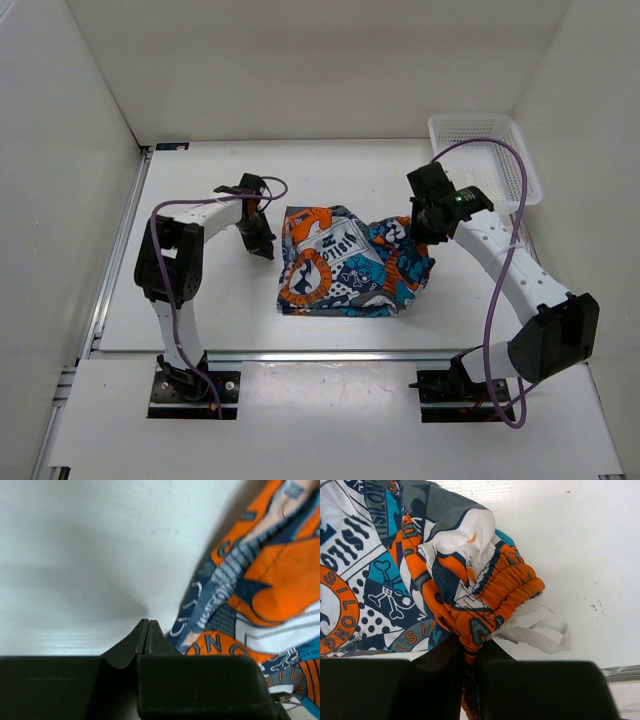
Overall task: Fold and stack the shorts
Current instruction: Fold the shorts
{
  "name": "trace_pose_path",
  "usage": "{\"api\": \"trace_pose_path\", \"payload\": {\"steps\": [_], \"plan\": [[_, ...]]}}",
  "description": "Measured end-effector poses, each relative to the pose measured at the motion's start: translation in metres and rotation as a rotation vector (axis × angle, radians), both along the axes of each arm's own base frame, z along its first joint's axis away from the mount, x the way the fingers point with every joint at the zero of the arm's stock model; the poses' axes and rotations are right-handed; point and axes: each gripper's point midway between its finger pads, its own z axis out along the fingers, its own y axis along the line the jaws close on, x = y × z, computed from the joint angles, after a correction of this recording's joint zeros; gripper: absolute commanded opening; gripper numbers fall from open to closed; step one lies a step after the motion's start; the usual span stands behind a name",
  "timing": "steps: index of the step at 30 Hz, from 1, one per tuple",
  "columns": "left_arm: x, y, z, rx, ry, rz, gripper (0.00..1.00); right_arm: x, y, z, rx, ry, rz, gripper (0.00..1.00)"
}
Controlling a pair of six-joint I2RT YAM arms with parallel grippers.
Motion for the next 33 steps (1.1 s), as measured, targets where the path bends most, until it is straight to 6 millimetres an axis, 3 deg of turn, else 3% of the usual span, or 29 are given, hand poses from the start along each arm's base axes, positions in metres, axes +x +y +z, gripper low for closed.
{"api": "trace_pose_path", "payload": {"steps": [5, 24, 33], "plan": [[0.006, -0.003, -0.017, 0.003, 0.038, -0.016, 0.10, 0.006, 0.006, 0.006, 0.013, -0.004, 0.020, 0.00], [0.010, -0.014, -0.016, -0.022, 0.043, -0.081, 0.10, 0.042, 0.072, 0.040, 0.186, -0.016, 0.073, 0.00], [0.010, -0.014, -0.017, -0.025, 0.043, -0.089, 0.10, 0.056, 0.149, 0.023, 0.229, 0.051, 0.069, 0.00]]}}
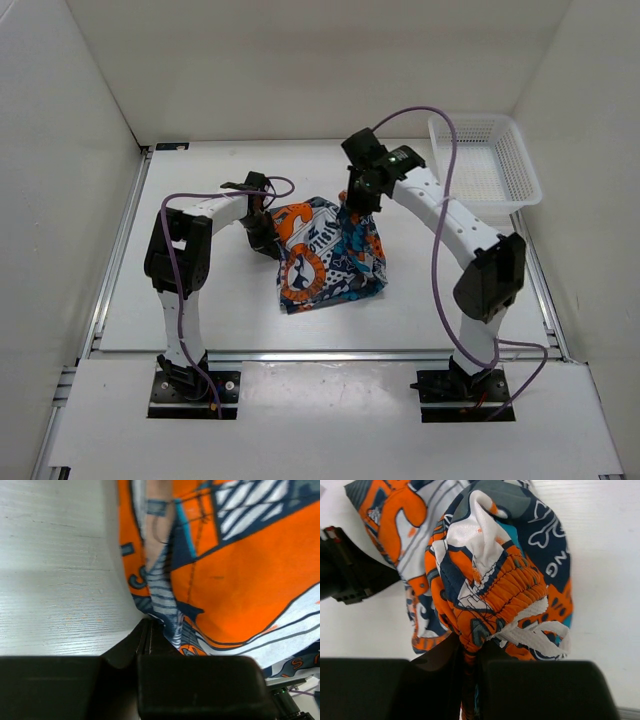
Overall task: Fold and stack the shorts
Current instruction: Fold the shorts
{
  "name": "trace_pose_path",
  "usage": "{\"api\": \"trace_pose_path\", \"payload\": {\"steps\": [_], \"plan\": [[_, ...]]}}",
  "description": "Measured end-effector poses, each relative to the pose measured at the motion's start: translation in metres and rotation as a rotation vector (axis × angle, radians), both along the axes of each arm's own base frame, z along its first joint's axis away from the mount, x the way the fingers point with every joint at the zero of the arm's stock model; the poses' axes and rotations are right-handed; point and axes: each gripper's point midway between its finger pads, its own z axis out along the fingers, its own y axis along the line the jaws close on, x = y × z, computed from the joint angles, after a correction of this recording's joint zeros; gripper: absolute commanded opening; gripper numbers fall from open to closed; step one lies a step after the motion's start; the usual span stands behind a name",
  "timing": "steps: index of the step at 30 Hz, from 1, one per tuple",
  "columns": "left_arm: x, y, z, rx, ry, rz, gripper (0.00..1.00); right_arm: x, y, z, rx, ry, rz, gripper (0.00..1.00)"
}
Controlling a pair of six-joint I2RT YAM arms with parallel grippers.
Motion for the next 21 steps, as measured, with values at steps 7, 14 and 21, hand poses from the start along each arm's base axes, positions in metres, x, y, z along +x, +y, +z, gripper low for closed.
{"api": "trace_pose_path", "payload": {"steps": [7, 14, 21], "plan": [[0.000, 0.000, 0.000, -0.003, 0.000, -0.001, 0.10, 0.007, 0.057, -0.017, 0.011, 0.025, 0.029, 0.00], [0.000, 0.000, 0.000, -0.003, 0.000, -0.001, 0.10, 0.001, 0.120, -0.034, 0.108, 0.019, 0.164, 0.59], [-0.003, 0.009, 0.000, -0.021, 0.003, 0.025, 0.10, -0.026, 0.147, -0.031, 0.241, -0.059, 0.368, 0.99]]}}
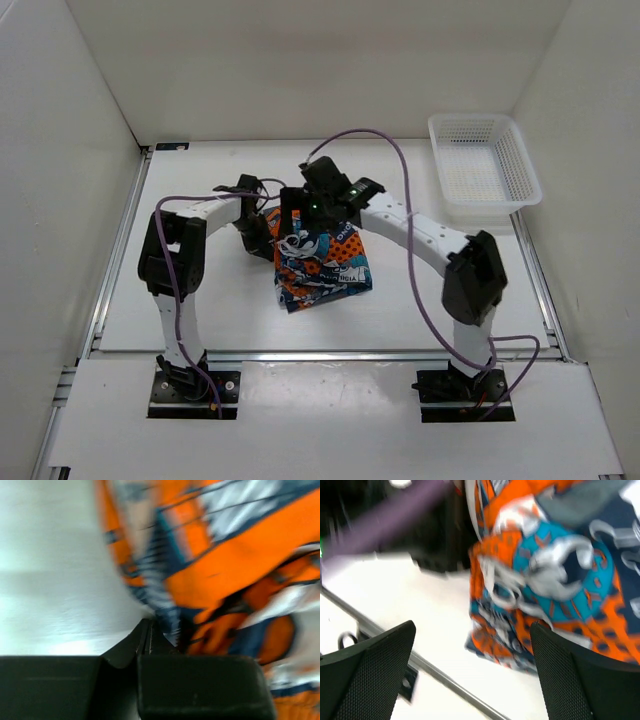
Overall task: Fold and stack the shorts
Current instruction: Fold the shorts
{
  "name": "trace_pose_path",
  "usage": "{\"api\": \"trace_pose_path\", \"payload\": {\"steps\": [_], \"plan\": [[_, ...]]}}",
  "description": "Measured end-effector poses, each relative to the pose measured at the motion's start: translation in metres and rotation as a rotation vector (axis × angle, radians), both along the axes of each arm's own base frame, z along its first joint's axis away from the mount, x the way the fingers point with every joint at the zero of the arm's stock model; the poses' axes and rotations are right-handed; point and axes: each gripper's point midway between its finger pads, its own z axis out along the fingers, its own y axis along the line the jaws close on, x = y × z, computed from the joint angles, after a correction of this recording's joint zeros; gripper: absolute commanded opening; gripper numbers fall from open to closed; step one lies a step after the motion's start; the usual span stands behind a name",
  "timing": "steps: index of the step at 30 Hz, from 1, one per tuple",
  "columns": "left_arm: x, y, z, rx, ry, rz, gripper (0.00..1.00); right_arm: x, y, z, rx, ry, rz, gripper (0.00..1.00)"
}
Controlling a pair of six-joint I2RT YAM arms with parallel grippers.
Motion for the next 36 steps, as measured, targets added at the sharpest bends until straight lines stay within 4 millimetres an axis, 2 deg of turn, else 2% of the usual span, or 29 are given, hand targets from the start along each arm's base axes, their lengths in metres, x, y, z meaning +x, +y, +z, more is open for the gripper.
{"api": "trace_pose_path", "payload": {"steps": [2, 4, 5, 6, 7, 10, 11, 14, 16, 19, 22, 25, 27, 29, 31, 36], "plan": [[-0.004, 0.008, 0.000, 0.003, 0.006, 0.015, 0.10, -0.012, -0.016, 0.008, 0.009, -0.032, 0.026, 0.99], [-0.010, 0.020, 0.002, 0.025, 0.014, 0.036, 0.10, -0.022, -0.037, 0.024, 0.025, -0.076, 0.029, 0.91], [-0.011, 0.027, 0.004, 0.036, 0.016, 0.049, 0.10, -0.024, -0.049, 0.033, 0.034, -0.106, 0.021, 0.82], [-0.012, 0.033, 0.009, 0.048, 0.012, 0.060, 0.10, -0.025, -0.062, 0.042, 0.042, -0.135, 0.004, 0.58], [-0.012, 0.038, 0.015, 0.058, 0.001, 0.067, 0.10, -0.026, -0.074, 0.048, 0.040, -0.157, -0.011, 0.45], [-0.008, 0.052, 0.045, 0.094, -0.073, 0.088, 0.10, -0.019, -0.115, 0.055, 0.027, -0.191, -0.113, 0.24], [-0.007, 0.052, 0.058, 0.098, -0.104, 0.084, 0.10, -0.016, -0.126, 0.051, 0.013, -0.188, -0.140, 0.23], [-0.002, 0.034, 0.096, 0.080, -0.207, 0.031, 0.10, -0.008, -0.157, 0.024, -0.052, -0.136, -0.225, 0.23], [0.001, 0.002, 0.119, 0.037, -0.271, -0.051, 0.10, -0.009, -0.171, 0.001, -0.104, -0.079, -0.251, 0.23], [0.001, -0.046, 0.134, -0.032, -0.310, -0.161, 0.10, -0.010, -0.174, -0.025, -0.151, -0.009, -0.250, 0.22], [0.004, -0.077, 0.122, -0.067, -0.280, -0.220, 0.10, -0.003, -0.165, -0.049, -0.178, 0.054, -0.241, 0.19], [0.021, -0.082, 0.088, -0.049, -0.216, -0.218, 0.10, 0.006, -0.155, -0.080, -0.202, 0.119, -0.235, 0.16], [0.029, -0.074, 0.059, -0.026, -0.166, -0.205, 0.10, 0.007, -0.152, -0.104, -0.231, 0.166, -0.231, 0.13], [0.032, -0.057, 0.032, 0.003, -0.105, -0.183, 0.10, 0.004, -0.153, -0.129, -0.265, 0.217, -0.227, 0.13], [0.033, -0.038, 0.019, 0.019, -0.067, -0.158, 0.10, 0.000, -0.153, -0.148, -0.287, 0.260, -0.221, 0.13], [0.041, -0.009, 0.017, 0.032, -0.058, -0.128, 0.10, 0.008, -0.142, -0.139, -0.261, 0.236, -0.204, 0.13]]}}
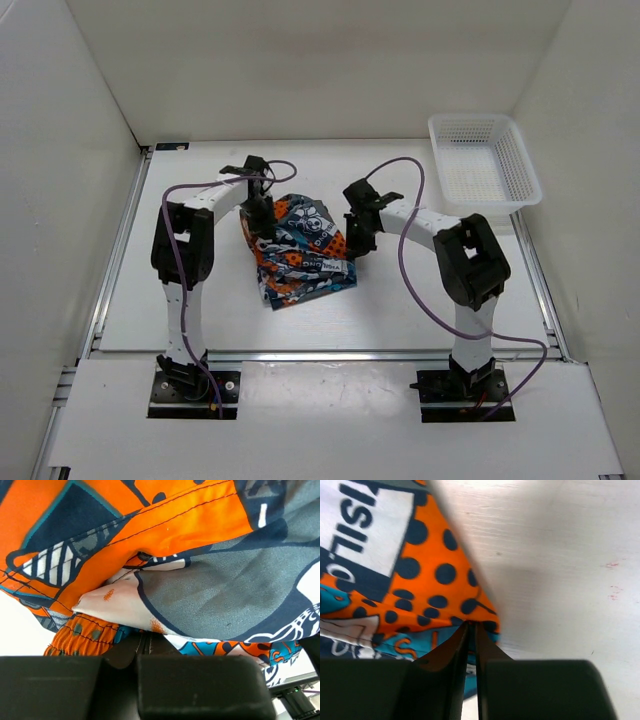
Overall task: Fold and stack the shorts
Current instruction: Fold the shorts
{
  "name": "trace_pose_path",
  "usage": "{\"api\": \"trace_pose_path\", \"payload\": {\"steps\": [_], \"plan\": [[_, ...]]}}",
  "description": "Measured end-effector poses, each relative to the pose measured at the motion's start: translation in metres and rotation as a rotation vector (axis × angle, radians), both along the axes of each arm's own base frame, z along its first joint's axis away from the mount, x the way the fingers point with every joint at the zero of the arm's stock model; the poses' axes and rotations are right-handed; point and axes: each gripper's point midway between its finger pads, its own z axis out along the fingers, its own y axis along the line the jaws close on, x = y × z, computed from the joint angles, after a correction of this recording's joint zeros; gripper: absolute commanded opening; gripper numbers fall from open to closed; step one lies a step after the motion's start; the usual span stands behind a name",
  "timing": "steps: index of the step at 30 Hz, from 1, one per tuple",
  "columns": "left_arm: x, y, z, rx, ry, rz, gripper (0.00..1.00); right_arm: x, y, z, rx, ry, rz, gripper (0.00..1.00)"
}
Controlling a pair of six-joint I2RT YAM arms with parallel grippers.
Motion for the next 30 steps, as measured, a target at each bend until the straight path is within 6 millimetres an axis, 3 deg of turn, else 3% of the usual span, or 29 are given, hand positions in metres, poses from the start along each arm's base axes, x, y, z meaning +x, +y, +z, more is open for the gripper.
{"api": "trace_pose_path", "payload": {"steps": [4, 7, 11, 15, 16, 18, 20, 21, 23, 25, 30], "plan": [[0.002, 0.011, 0.003, 0.000, -0.002, -0.007, 0.10, 0.000, 0.003, 0.015, -0.014, -0.033, 0.014, 0.13], [0.001, 0.012, 0.019, -0.005, -0.022, -0.030, 0.10, 0.008, 0.009, 0.046, 0.006, -0.096, 0.029, 0.14], [0.002, 0.012, 0.068, -0.029, -0.116, -0.049, 0.10, 0.036, 0.029, 0.097, 0.079, -0.217, 0.042, 0.14], [-0.001, 0.013, 0.123, -0.066, -0.246, -0.052, 0.10, 0.041, 0.037, 0.111, 0.105, -0.247, 0.058, 0.20], [-0.004, 0.014, 0.137, -0.074, -0.280, -0.051, 0.10, 0.039, 0.036, 0.108, 0.099, -0.241, 0.059, 0.23], [-0.016, 0.020, 0.158, -0.084, -0.330, -0.044, 0.10, 0.031, 0.029, 0.097, 0.069, -0.222, 0.054, 0.55], [-0.030, 0.029, 0.173, -0.078, -0.366, -0.031, 0.28, 0.017, 0.013, 0.086, 0.020, -0.205, 0.040, 0.87], [-0.039, 0.034, 0.180, -0.065, -0.382, -0.019, 0.46, 0.007, 0.001, 0.083, -0.017, -0.196, 0.034, 0.91], [-0.055, 0.046, 0.197, -0.034, -0.430, 0.003, 1.00, -0.010, -0.028, 0.090, -0.092, -0.217, 0.001, 0.97], [-0.069, 0.058, 0.217, -0.011, -0.488, 0.030, 1.00, -0.021, -0.053, 0.115, -0.132, -0.284, -0.045, 0.99], [-0.107, 0.082, 0.282, -0.007, -0.704, 0.105, 1.00, -0.046, -0.123, 0.210, -0.133, -0.567, -0.241, 0.99]]}}
